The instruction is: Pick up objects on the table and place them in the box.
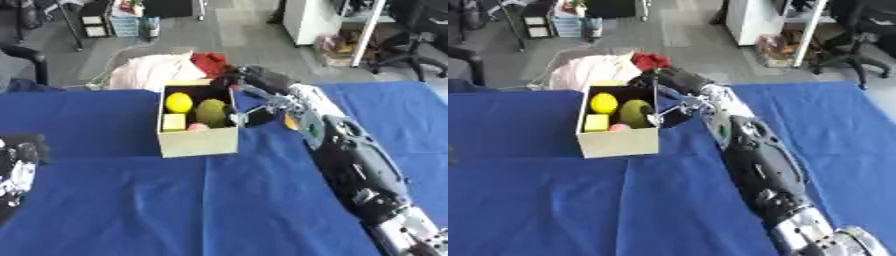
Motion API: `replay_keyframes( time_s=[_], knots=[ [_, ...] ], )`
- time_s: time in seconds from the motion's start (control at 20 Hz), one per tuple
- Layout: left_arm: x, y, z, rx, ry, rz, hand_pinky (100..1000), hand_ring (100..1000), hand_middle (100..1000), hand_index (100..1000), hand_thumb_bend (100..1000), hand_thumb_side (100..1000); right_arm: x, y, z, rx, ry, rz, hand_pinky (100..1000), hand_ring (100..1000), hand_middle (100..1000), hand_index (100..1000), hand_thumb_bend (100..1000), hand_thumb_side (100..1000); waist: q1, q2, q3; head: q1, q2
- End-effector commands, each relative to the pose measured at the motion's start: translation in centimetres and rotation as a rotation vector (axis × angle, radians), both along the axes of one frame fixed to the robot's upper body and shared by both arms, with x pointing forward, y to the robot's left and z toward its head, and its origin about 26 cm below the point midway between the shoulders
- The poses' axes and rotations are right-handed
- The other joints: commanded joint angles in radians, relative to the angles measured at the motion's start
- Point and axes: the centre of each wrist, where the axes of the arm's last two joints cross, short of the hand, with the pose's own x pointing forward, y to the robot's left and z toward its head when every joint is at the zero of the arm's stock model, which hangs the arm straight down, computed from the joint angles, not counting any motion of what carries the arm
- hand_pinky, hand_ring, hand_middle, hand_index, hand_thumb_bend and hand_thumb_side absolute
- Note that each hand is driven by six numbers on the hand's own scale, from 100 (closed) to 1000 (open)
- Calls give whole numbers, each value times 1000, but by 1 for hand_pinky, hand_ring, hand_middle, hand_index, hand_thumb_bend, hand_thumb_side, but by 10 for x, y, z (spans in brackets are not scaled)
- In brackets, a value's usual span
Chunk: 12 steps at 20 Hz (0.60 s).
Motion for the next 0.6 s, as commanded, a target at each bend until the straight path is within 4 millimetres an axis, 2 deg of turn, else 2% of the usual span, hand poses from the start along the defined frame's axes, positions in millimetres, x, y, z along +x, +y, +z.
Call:
replay_keyframes(
  time_s=[0.05,0.25,0.55,0.6],
  knots=[
    [0,4,6,18,-20,8,785,559,564,716,100,577,-1,-41,20,84,7,-122,803,741,731,923,100,203,-13,-11,-6,5,-3],
    [-1,5,7,22,-22,8,786,559,564,716,100,578,0,-73,6,180,52,-314,795,753,770,956,100,205,-12,-9,-8,2,-7],
    [-1,4,8,21,-26,4,788,560,565,716,100,581,1,-93,-30,242,124,-555,792,769,832,964,100,199,-8,-2,3,-13,-16],
    [-1,3,8,20,-27,2,788,559,565,716,100,581,1,-94,-37,239,146,-584,796,775,838,967,100,100,-7,-1,5,-16,-17]
  ],
)
